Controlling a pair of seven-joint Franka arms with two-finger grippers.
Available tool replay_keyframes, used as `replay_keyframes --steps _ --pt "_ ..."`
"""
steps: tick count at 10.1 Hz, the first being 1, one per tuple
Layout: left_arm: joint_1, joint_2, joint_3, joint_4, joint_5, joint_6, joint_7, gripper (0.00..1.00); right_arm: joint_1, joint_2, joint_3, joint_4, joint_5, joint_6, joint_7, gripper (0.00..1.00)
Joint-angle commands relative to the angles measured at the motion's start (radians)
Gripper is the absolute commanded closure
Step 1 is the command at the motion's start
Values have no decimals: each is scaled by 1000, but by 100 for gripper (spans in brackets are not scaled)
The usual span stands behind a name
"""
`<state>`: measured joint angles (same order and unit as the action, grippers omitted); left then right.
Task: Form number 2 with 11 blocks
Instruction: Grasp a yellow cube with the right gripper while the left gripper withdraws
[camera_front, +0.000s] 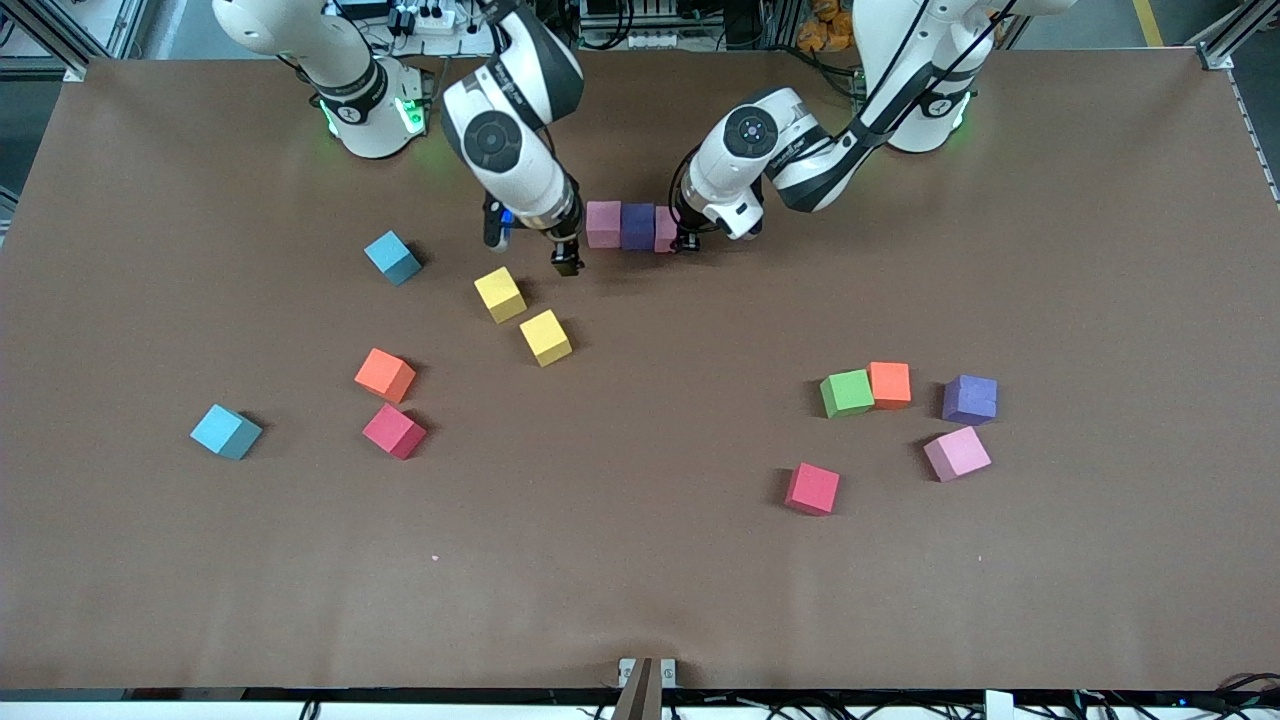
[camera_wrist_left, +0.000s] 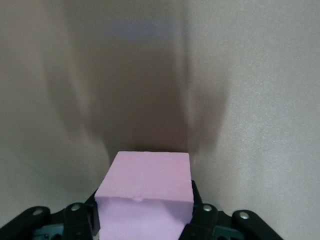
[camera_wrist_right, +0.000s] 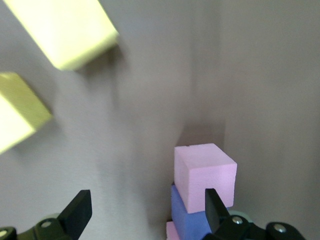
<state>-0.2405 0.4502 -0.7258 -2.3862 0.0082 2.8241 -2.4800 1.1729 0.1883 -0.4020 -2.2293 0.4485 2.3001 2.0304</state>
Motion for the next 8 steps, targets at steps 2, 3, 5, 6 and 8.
replay_keyframes --steps 2,3,5,6,8 --pt "1 -4 -4 -21 32 12 -36 88 4 -38 -145 65 -125 -70 -141 0" --pt "1 -4 -4 -21 32 12 -36 87 -2 -30 -184 77 -125 -68 -248 0" --pt "1 -4 -4 -18 33 12 -36 87 -51 -18 -193 89 -125 -70 -474 0" --pt "0 -4 -4 -16 33 12 -36 87 -67 -15 -195 89 -125 -68 -566 0" --pt "1 -2 -4 -10 35 11 -34 50 -94 45 -192 121 -120 -65 -720 0"
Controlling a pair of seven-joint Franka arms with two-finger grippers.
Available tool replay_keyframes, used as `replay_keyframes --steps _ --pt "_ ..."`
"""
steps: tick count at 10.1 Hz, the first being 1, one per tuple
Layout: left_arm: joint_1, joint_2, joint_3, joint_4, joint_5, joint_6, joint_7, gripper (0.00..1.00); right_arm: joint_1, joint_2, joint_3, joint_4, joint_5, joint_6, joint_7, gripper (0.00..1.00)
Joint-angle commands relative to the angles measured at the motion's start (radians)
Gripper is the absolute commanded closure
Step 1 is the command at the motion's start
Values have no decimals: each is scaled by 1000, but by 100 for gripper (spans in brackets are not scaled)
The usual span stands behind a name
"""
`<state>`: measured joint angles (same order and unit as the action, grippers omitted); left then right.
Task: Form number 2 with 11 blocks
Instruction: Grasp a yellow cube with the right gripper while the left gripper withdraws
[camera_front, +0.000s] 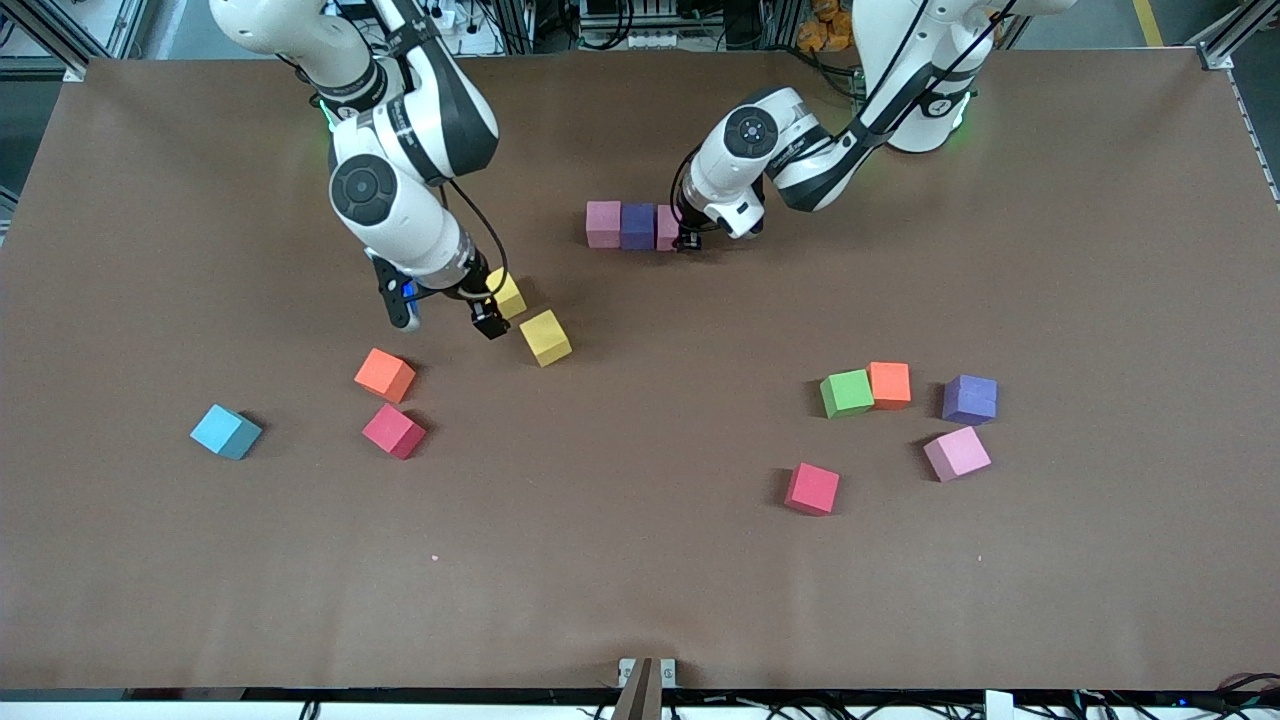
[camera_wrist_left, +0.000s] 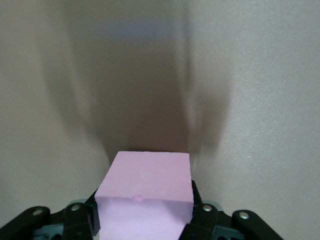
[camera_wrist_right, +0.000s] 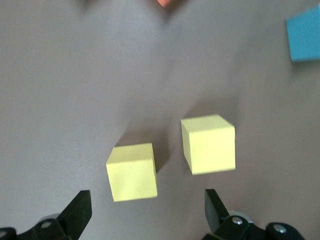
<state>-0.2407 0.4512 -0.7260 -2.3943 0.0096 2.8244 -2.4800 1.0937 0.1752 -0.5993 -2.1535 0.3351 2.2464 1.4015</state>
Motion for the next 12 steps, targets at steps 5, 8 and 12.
replay_keyframes --steps 5,8,12 --pt "79 -89 -96 146 33 -194 -28 0 -35 216 79 142 2 22 -151 0" --pt "176 -195 -185 215 33 -327 78 0 -57 265 148 138 11 123 -234 0" --pt "297 -229 -120 306 20 -491 642 0 -63 320 188 133 136 169 -265 0"
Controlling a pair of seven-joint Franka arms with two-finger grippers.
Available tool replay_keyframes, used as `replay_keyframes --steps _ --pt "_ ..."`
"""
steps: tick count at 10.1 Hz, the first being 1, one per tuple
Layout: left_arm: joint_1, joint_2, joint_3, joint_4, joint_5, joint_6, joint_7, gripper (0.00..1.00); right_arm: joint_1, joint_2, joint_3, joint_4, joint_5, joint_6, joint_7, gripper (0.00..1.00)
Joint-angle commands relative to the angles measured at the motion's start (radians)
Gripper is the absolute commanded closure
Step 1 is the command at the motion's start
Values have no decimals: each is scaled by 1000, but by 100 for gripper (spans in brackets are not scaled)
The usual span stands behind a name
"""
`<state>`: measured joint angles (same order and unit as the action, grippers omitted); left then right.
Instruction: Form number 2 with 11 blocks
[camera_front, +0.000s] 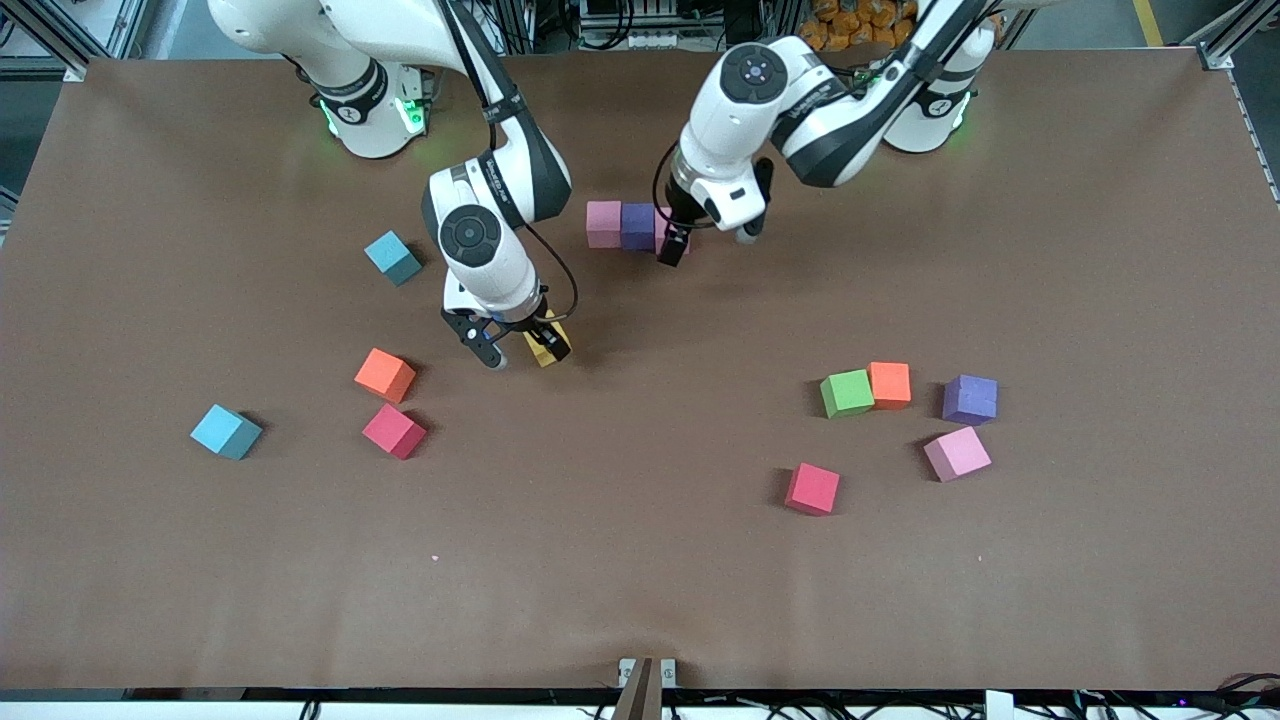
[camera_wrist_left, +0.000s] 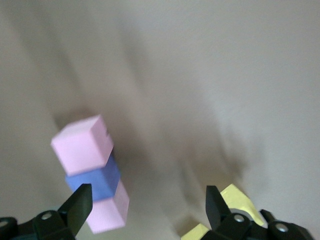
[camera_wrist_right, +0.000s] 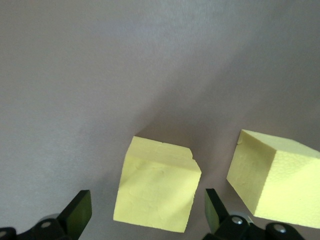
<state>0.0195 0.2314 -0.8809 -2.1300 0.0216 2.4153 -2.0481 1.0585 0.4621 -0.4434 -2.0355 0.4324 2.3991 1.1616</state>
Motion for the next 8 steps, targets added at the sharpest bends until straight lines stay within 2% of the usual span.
replay_keyframes --steps 1,4,6,7,8 --pt "46 -9 110 79 5 -160 394 0 -35 52 54 15 45 49 -23 0" --pt "34 5 326 175 4 -231 855 0 -41 67 58 5 45 54 -28 0" --pt "-28 49 469 244 18 -232 1068 0 -51 79 58 4 45 58 -26 0" --pt "-86 74 570 278 20 -232 1154 0 -52 78 58 4 46 58 -19 53" --pt "-136 107 673 316 23 -232 1269 0 -49 78 58 6 45 58 -17 86"
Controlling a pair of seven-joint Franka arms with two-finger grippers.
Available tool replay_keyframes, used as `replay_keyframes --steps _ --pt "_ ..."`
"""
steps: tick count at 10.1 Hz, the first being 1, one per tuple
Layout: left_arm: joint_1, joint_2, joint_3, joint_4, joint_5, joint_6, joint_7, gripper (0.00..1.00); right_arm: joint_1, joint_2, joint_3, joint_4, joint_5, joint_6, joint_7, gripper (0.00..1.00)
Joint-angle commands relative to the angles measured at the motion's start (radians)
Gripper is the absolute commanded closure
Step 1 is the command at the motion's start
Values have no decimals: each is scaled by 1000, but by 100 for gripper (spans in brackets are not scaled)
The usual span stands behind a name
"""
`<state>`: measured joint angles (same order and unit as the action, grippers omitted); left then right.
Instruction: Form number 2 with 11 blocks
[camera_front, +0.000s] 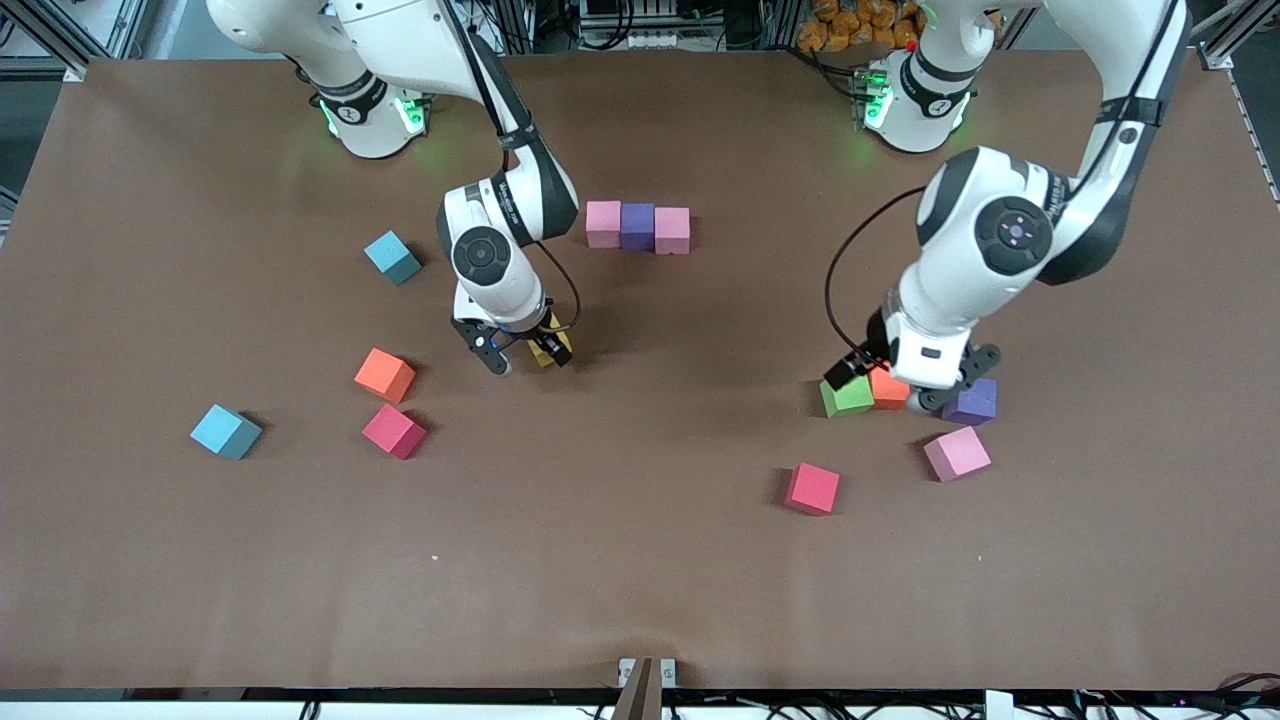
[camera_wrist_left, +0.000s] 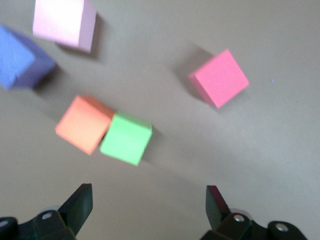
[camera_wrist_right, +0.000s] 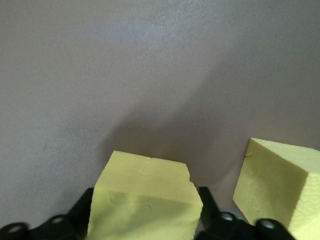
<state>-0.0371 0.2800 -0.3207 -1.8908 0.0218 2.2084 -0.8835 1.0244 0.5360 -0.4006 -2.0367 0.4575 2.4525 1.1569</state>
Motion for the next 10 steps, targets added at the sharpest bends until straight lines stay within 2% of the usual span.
replay_keyframes --steps 1,3,5,8,10 --pt "-105 97 179 110 21 -26 259 0 -9 2 20 13 18 5 -25 90" --pt "-144 168 294 163 18 -24 505 0 -3 2 65 67 -9 -7 -90 90" --pt "-168 238 371 220 14 -15 619 0 23 2 97 140 -55 -26 -163 90" --pt "-170 344 414 306 9 -10 707 0 39 5 189 222 -219 -88 -299 87" --pt "-167 378 416 303 0 39 706 0 46 60 253 304 -246 -128 -355 85"
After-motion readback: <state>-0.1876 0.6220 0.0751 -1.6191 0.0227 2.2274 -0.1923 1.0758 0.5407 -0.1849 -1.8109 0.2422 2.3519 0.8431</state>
